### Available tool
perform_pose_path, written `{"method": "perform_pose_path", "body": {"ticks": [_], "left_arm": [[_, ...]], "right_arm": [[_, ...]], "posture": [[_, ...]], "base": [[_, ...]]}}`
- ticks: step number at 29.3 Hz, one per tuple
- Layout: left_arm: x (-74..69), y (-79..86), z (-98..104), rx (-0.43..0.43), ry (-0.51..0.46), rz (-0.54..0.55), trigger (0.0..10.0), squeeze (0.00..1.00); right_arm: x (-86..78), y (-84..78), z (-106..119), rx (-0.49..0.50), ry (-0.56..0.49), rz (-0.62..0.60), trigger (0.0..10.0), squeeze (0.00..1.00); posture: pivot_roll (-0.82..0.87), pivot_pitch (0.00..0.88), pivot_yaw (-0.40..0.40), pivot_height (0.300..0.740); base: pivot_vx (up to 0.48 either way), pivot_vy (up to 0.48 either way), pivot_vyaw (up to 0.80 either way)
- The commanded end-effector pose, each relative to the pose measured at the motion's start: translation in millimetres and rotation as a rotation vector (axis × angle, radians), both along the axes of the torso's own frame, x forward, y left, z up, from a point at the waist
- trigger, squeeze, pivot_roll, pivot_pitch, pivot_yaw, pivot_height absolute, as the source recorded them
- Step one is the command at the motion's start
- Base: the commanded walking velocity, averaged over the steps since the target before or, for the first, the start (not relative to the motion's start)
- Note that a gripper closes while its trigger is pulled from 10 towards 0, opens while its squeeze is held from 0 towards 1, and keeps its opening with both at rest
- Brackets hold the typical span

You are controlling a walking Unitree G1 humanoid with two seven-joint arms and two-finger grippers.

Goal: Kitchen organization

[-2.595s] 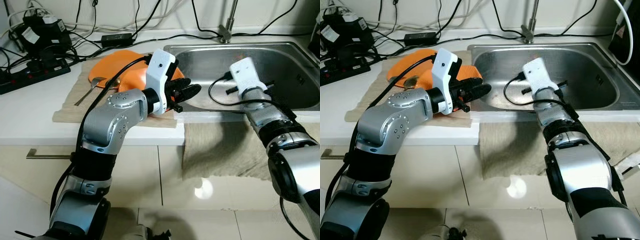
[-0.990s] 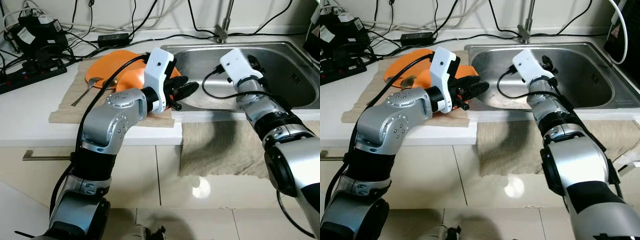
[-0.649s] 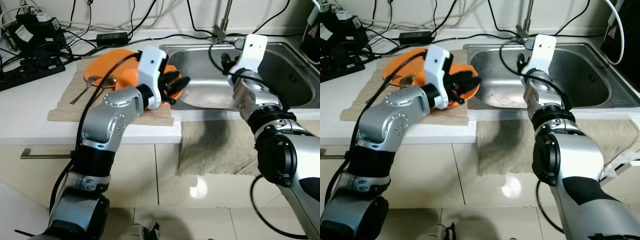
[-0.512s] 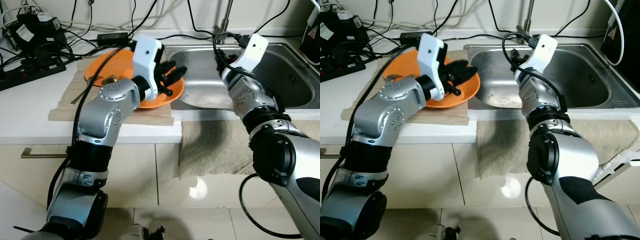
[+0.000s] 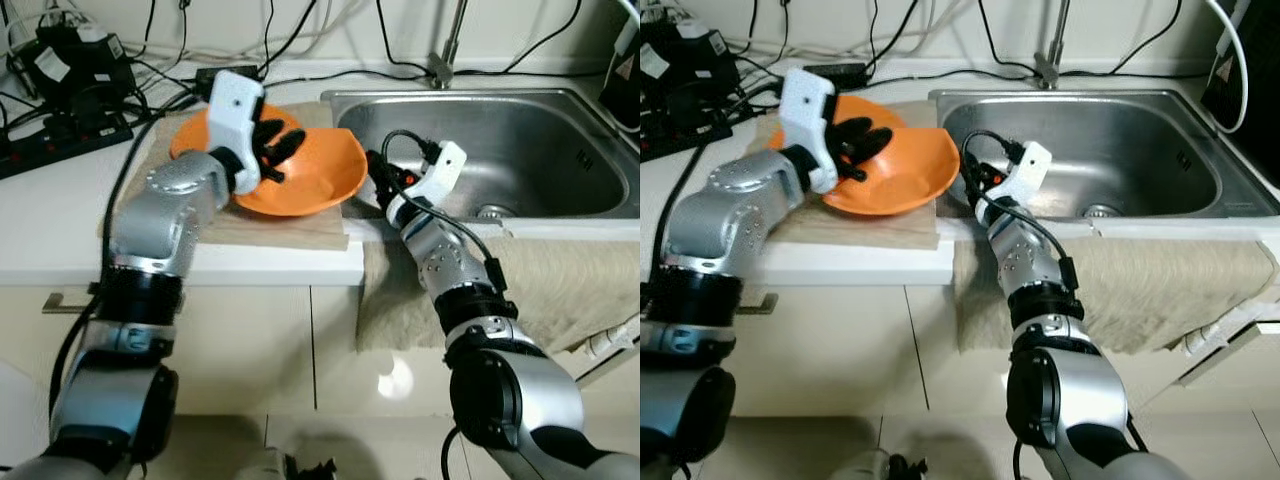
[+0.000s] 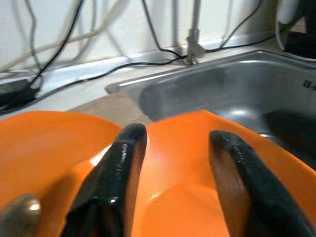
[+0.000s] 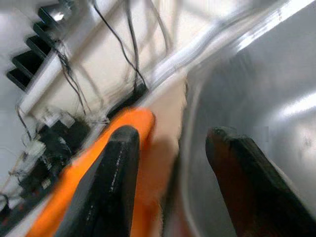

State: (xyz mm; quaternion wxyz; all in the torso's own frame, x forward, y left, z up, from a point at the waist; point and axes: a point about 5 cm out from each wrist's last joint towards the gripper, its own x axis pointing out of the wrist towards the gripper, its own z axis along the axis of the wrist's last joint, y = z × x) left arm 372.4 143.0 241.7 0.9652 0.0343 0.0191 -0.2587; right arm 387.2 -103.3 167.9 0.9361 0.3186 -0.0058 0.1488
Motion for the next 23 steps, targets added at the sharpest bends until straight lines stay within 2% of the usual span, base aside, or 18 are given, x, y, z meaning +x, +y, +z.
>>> {"method": "perform_pose_path", "body": {"ticks": [1, 4, 8, 14, 20, 21, 22, 23], "left_arm": [[3.2, 4.2, 2.1, 0.007, -0.01, 0.02, 10.0, 1.0], [2.3, 4.9, -4.4, -0.011, 0.005, 0.032, 10.0, 1.0], [2.8, 4.1, -6.1, -0.022, 0.007, 0.028, 10.0, 1.0], [2.9, 3.2, -3.3, -0.02, 0.004, 0.002, 10.0, 1.0], [5.0, 9.1, -3.2, -0.003, 0.017, 0.024, 10.0, 1.0], [5.7, 11.3, -3.8, -0.009, 0.025, 0.028, 10.0, 0.93], [7.3, 15.6, -5.8, -0.015, 0.044, 0.041, 10.0, 0.0], [8.2, 18.5, -7.0, -0.012, 0.056, 0.046, 10.0, 0.0]], "right_arm": [[-4.1, -3.7, 4.6, -0.055, -0.04, -0.016, 10.0, 0.0], [-11.0, -11.2, 3.8, -0.104, -0.059, -0.045, 10.0, 0.0], [-15.5, -15.0, 1.8, -0.094, -0.039, -0.052, 10.0, 0.0], [-20.5, -15.3, 1.7, -0.1, -0.027, -0.052, 10.0, 0.0], [-24.5, -11.6, 12.5, -0.104, -0.059, -0.037, 10.0, 0.0], [-25.6, -11.0, 12.9, -0.111, -0.061, -0.034, 10.0, 0.0], [-26.8, -10.7, 11.4, -0.118, -0.057, -0.031, 10.0, 0.0], [-27.2, -10.7, 9.2, -0.12, -0.05, -0.032, 10.0, 0.0]], "posture": [[0.1, 0.0, 0.037, 0.74], [0.09, 0.0, 0.035, 0.74], [0.09, 0.0, 0.03, 0.74], [0.09, 0.0, 0.03, 0.74], [0.1, 0.0, 0.033, 0.74], [0.1, 0.0, 0.033, 0.74], [0.1, 0.0, 0.033, 0.74], [0.1, 0.0, 0.037, 0.74]], "base": [[0.0, 0.0, 0.0], [0.0, 0.0, 0.0], [0.0, 0.0, 0.0], [0.0, 0.0, 0.0], [0.0, 0.0, 0.0], [0.0, 0.0, 0.0], [0.0, 0.0, 0.0], [0.0, 0.0, 0.0]]}}
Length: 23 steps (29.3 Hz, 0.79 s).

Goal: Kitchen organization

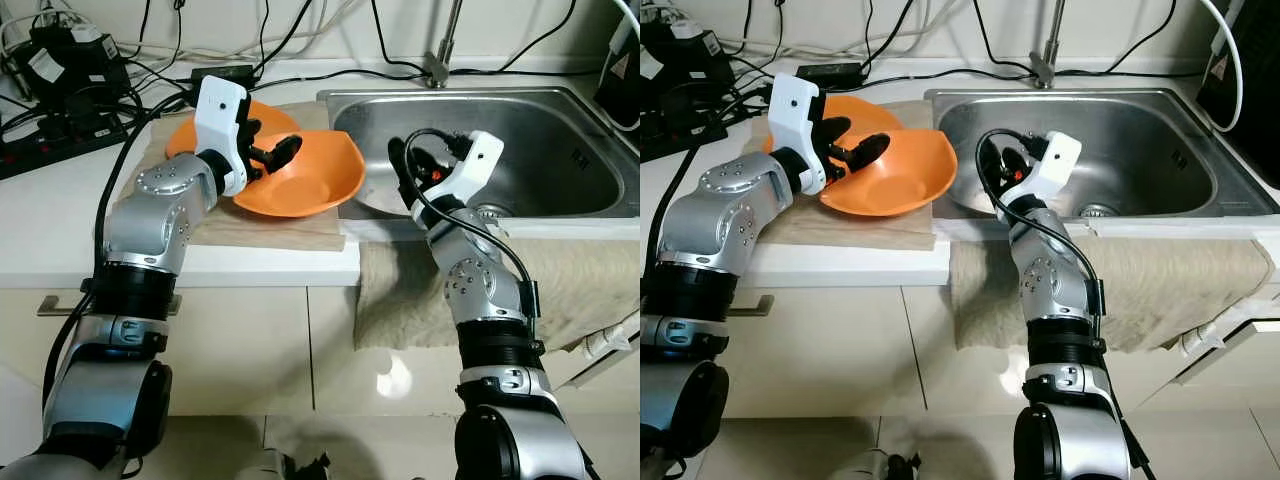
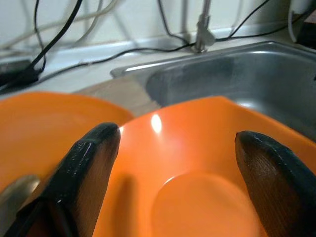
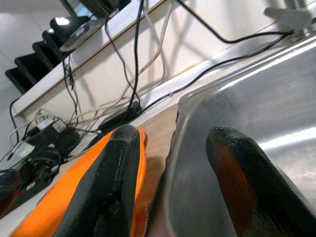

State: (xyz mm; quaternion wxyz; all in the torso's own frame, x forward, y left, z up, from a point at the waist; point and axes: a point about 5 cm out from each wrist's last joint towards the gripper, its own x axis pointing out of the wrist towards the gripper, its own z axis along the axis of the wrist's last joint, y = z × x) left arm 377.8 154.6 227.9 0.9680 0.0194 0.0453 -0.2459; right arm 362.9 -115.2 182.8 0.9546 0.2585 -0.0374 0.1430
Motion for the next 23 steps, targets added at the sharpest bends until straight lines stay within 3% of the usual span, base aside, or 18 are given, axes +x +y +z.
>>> {"method": "perform_pose_path", "body": {"ticks": [1, 13, 17, 21, 23], "left_arm": [[3.3, 8.7, 6.1, 0.006, 0.007, 0.019, 10.0, 0.0], [13.4, 42.5, 12.8, -0.028, 0.146, 0.09, 10.0, 0.0], [14.7, 43.3, 10.8, -0.039, 0.198, 0.081, 10.0, 0.0], [14.8, 42.9, 10.0, -0.027, 0.199, 0.081, 10.0, 0.0], [13.3, 38.6, 11.8, 0.001, 0.166, 0.062, 10.0, 0.0]], "right_arm": [[-3.1, 1.3, -7.1, -0.005, 0.029, 0.003, 10.0, 0.0], [-7.8, 5.3, -16.0, 0.011, 0.071, 0.022, 10.0, 0.0], [-7.7, 5.8, -15.8, 0.014, 0.074, 0.024, 10.0, 0.0], [-7.6, 6.2, -15.4, -0.002, 0.069, 0.021, 10.0, 0.0], [-7.5, 6.6, -14.1, -0.055, 0.051, 0.015, 10.0, 0.0]], "posture": [[0.1, 0.0, 0.037, 0.74], [0.1, 0.0, 0.046, 0.74], [0.1, 0.0, 0.048, 0.74], [0.1, 0.0, 0.048, 0.74], [0.1, 0.0, 0.049, 0.74]], "base": [[0.0, 0.0, 0.0], [0.0, 0.0, 0.0], [0.0, 0.0, 0.0], [0.0, 0.0, 0.0], [0.0, 0.0, 0.0]]}}
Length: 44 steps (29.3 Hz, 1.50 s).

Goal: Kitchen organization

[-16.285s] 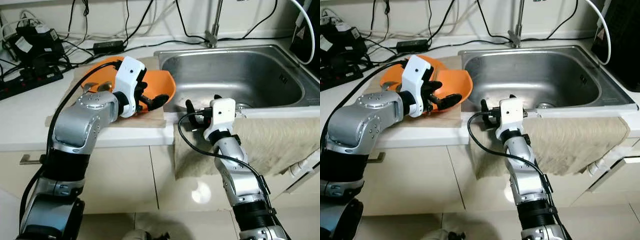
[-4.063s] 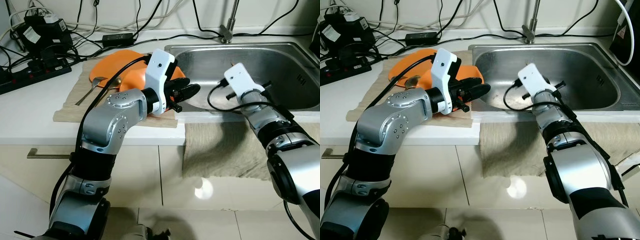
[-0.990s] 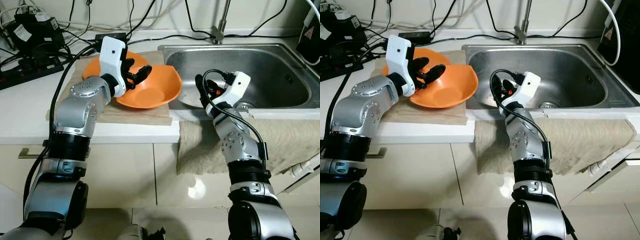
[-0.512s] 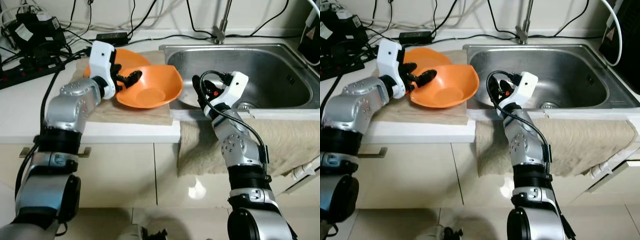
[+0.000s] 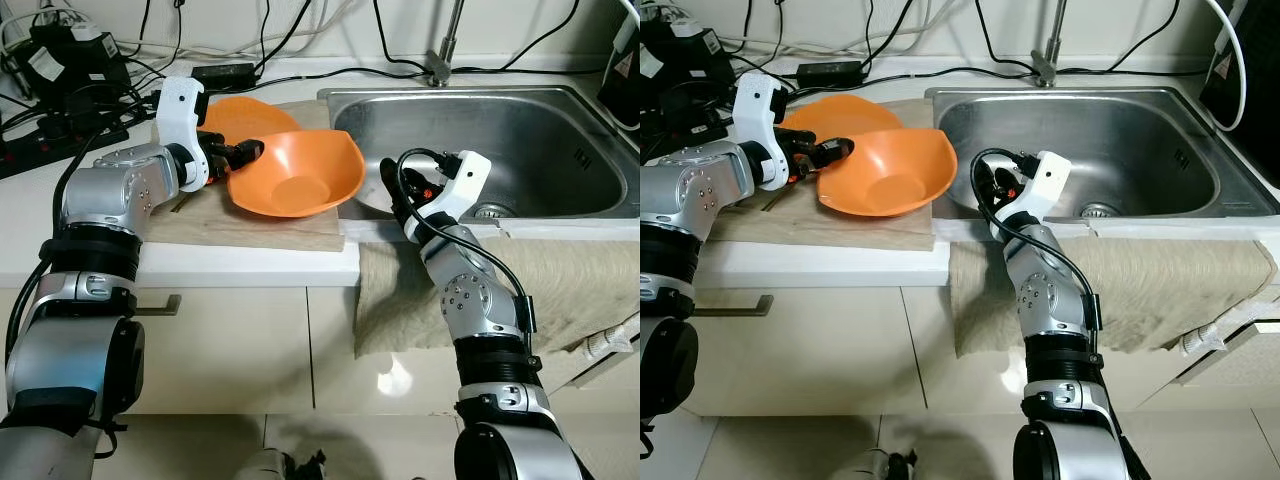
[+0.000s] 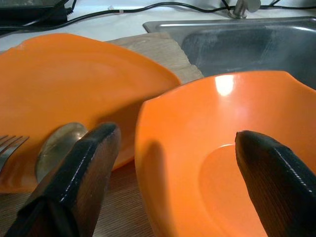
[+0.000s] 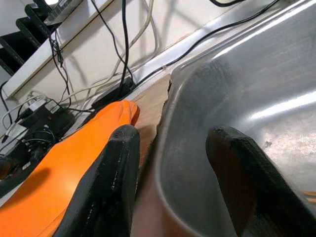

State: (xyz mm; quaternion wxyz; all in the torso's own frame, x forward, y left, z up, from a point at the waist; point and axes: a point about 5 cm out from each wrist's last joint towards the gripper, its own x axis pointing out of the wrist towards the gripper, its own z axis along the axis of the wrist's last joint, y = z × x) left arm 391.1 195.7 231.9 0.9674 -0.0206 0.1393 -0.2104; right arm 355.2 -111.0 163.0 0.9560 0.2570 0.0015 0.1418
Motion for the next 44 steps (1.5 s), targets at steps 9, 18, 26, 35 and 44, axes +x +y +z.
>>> {"method": "perform_pose_path", "body": {"ticks": [9, 18, 26, 35, 44], "left_arm": [[-7.6, -17.3, 33.9, -0.013, -0.263, -0.035, 10.0, 0.0], [-18.8, -30.2, 59.1, -0.117, -0.446, -0.034, 10.0, 0.0], [-21.3, -31.7, 71.4, -0.145, -0.528, 0.043, 10.0, 0.0], [-17.5, -38.0, 47.0, -0.129, -0.47, 0.101, 10.0, 0.0], [-26.3, -20.0, 35.9, -0.147, -0.513, 0.262, 10.0, 0.0]], "right_arm": [[0.4, 2.8, 3.2, -0.095, -0.033, -0.007, 10.0, 0.0], [1.1, 2.9, 0.5, -0.129, -0.041, -0.01, 10.0, 0.0], [2.0, -1.3, 19.1, -0.235, -0.15, -0.063, 10.0, 0.0], [6.7, -24.7, 52.5, -0.381, -0.295, -0.227, 10.0, 0.0], [-6.5, -10.2, 48.1, -0.443, -0.355, -0.232, 10.0, 0.0]], "posture": [[0.11, 0.0, 0.045, 0.74], [0.12, 0.0, 0.038, 0.74], [0.12, 0.0, 0.038, 0.74], [0.11, 0.0, 0.038, 0.74], [0.1, 0.0, 0.045, 0.74]], "base": [[0.0, 0.0, 0.0], [0.0, -0.171, 0.0], [0.0, -0.474, 0.0], [0.0, -0.465, 0.0], [0.0, -0.05, 0.0]]}}
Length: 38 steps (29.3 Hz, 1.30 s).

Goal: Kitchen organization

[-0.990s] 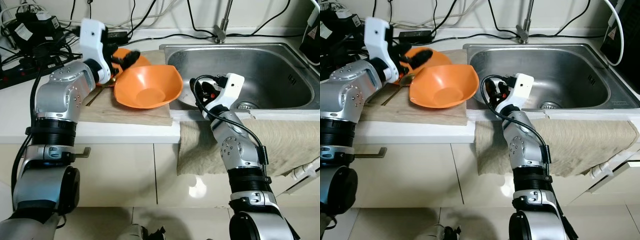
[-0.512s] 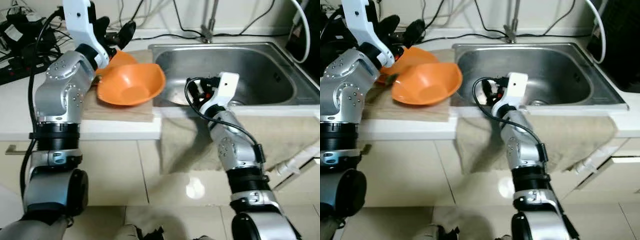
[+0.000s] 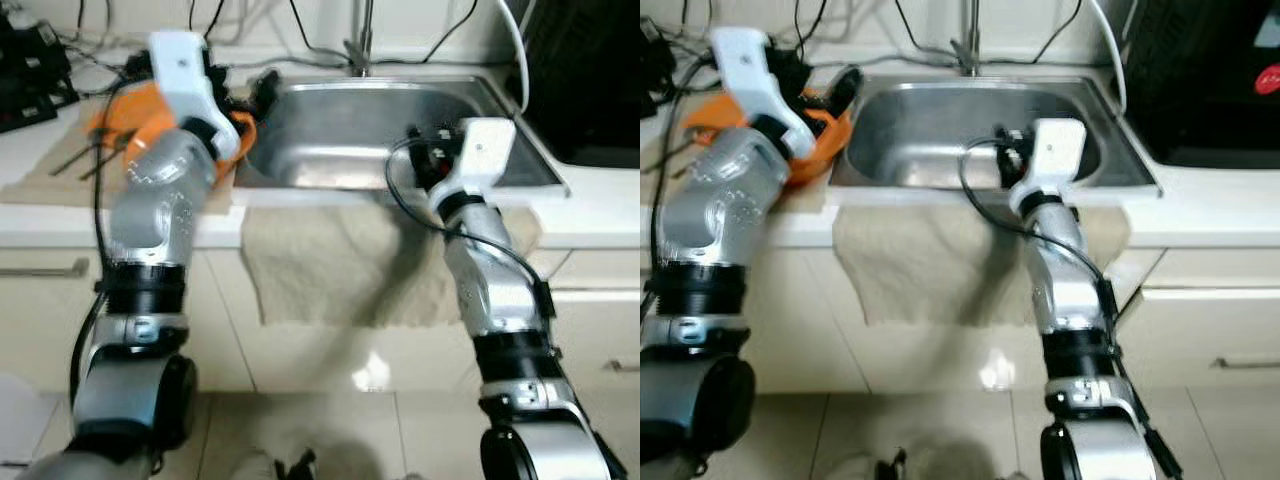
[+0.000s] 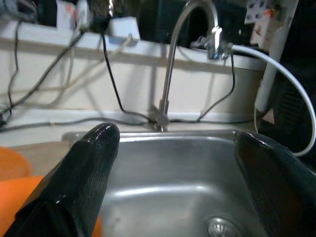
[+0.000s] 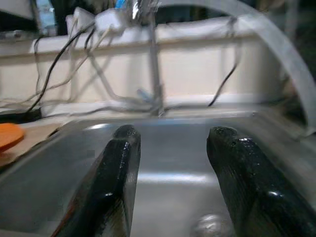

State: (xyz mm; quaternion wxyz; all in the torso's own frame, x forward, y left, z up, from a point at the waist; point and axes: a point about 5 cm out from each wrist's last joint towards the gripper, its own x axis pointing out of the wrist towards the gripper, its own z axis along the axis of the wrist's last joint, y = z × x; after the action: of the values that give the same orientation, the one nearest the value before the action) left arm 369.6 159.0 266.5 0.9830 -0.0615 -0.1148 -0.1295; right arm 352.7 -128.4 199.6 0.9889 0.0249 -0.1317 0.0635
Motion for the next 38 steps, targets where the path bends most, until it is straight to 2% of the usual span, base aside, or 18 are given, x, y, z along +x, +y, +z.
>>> {"method": "perform_pose_path", "body": {"ticks": [1, 2, 4, 5, 6, 7, 9, 10, 11, 13, 15, 16, 19, 20, 22, 24, 29, 38], "left_arm": [[-4.7, 16.7, 1.3, 0.002, -0.025, 0.078, 10.0, 0.0], [-14.0, 24.3, -0.6, 0.03, -0.038, 0.123, 10.0, 0.0], [-17.8, 27.3, -0.5, 0.039, -0.046, 0.141, 10.0, 0.0], [-30.9, 32.1, -8.3, 0.076, -0.01, 0.148, 10.0, 0.0], [-37.7, 32.3, -15.8, 0.089, 0.027, 0.13, 10.0, 0.0], [-37.7, 32.3, -15.8, 0.089, 0.027, 0.13, 10.0, 0.0], [-54.6, 29.8, -39.4, 0.106, 0.122, 0.083, 10.0, 0.0], [-54.6, 29.8, -39.4, 0.106, 0.122, 0.083, 10.0, 0.0], [-72.7, 28.8, -64.4, 0.076, 0.203, 0.067, 10.0, 0.0], [-86.1, 27.0, -81.0, 0.082, 0.227, 0.084, 10.0, 0.0], [-96.4, 24.4, -96.1, 0.103, 0.227, 0.114, 10.0, 0.0], [-96.4, 24.4, -96.1, 0.103, 0.227, 0.114, 10.0, 0.0], [-115.8, 32.3, -110.6, 0.213, 0.129, 0.28, 10.0, 0.0], [-120.2, 35.1, -114.9, 0.172, 0.146, 0.322, 10.0, 0.0], [-121.5, 35.4, -114.7, 0.111, 0.143, 0.36, 10.0, 0.0], [-119.3, 29.2, -110.2, 0.088, 0.128, 0.345, 10.0, 0.0], [-107.9, 29.9, -113.9, 0.109, 0.121, 0.407, 10.0, 0.0], [-99.7, 21.3, -103.9, 0.135, 0.063, 0.368, 10.0, 0.0]], "right_arm": [[-4.0, 7.2, 11.5, -0.023, -0.068, 0.009, 10.0, 0.0], [-9.3, 6.3, 10.5, -0.055, -0.086, -0.007, 10.0, 0.0], [-11.5, 5.7, 10.3, -0.072, -0.097, -0.016, 10.0, 0.0], [-18.9, 2.0, 8.5, -0.105, -0.114, -0.056, 10.0, 0.0], [-22.7, 0.7, 7.4, -0.119, -0.122, -0.072, 10.0, 0.0], [-22.7, 0.7, 7.4, -0.119, -0.122, -0.072, 10.0, 0.0], [-32.1, 0.5, 3.9, -0.144, -0.136, -0.094, 10.0, 0.0], [-32.1, 0.5, 3.9, -0.144, -0.136, -0.094, 10.0, 0.0], [-39.2, 5.0, -3.7, -0.146, -0.12, -0.089, 10.0, 0.0], [-42.1, 10.5, -11.1, -0.145, -0.098, -0.074, 10.0, 0.0], [-43.4, 14.3, -16.8, -0.14, -0.086, -0.063, 10.0, 0.0], [-43.4, 14.3, -16.8, -0.14, -0.086, -0.063, 10.0, 0.0], [-46.2, 15.9, -27.4, -0.134, -0.06, -0.065, 10.0, 0.0], [-48.0, 13.8, -30.1, -0.139, -0.059, -0.079, 10.0, 0.0], [-52.9, 9.3, -36.6, -0.143, -0.059, -0.101, 10.0, 0.0], [-56.7, 6.7, -41.1, -0.154, -0.063, -0.115, 10.0, 0.0], [-57.9, 3.5, -52.1, -0.162, -0.056, -0.131, 10.0, 0.0], [-58.1, 3.5, -62.1, -0.155, -0.025, -0.124, 10.0, 0.0]], "posture": [[0.1, 0.0, 0.045, 0.74], [0.1, 0.0, 0.046, 0.74], [0.1, 0.0, 0.046, 0.74], [0.11, 0.0, 0.05, 0.74], [0.11, 0.0, 0.05, 0.74], [0.11, 0.0, 0.05, 0.74], [0.12, 0.0, 0.048, 0.74], [0.12, 0.0, 0.048, 0.74], [0.12, 0.0, 0.044, 0.74], [0.12, 0.0, 0.04, 0.74], [0.13, 0.0, 0.041, 0.74], [0.13, 0.0, 0.041, 0.74], [0.12, 0.0, 0.045, 0.74], [0.12, 0.0, 0.038, 0.74], [0.13, 0.0, 0.031, 0.74], [0.13, 0.0, 0.028, 0.74], [0.12, 0.0, 0.032, 0.74], [0.11, 0.0, 0.039, 0.74]], "base": [[0.0, 0.0, 0.0], [0.0, 0.0, 0.0], [0.0, 0.0, 0.0], [0.0, 0.0, 0.0], [0.0, 0.0, 0.0], [0.0, 0.0, 0.0], [0.0, 0.0, 0.0], [0.0, 0.0, 0.0], [0.0, 0.0, 0.0], [0.0, 0.0, 0.0], [0.0, 0.0, 0.0], [0.0, 0.0, 0.0], [0.0, 0.0, 0.0], [0.0, 0.0, 0.0], [0.0, 0.0, 0.0], [0.0, 0.0, 0.0], [0.0, 0.0, 0.0], [0.0, 0.0, 0.0]]}}
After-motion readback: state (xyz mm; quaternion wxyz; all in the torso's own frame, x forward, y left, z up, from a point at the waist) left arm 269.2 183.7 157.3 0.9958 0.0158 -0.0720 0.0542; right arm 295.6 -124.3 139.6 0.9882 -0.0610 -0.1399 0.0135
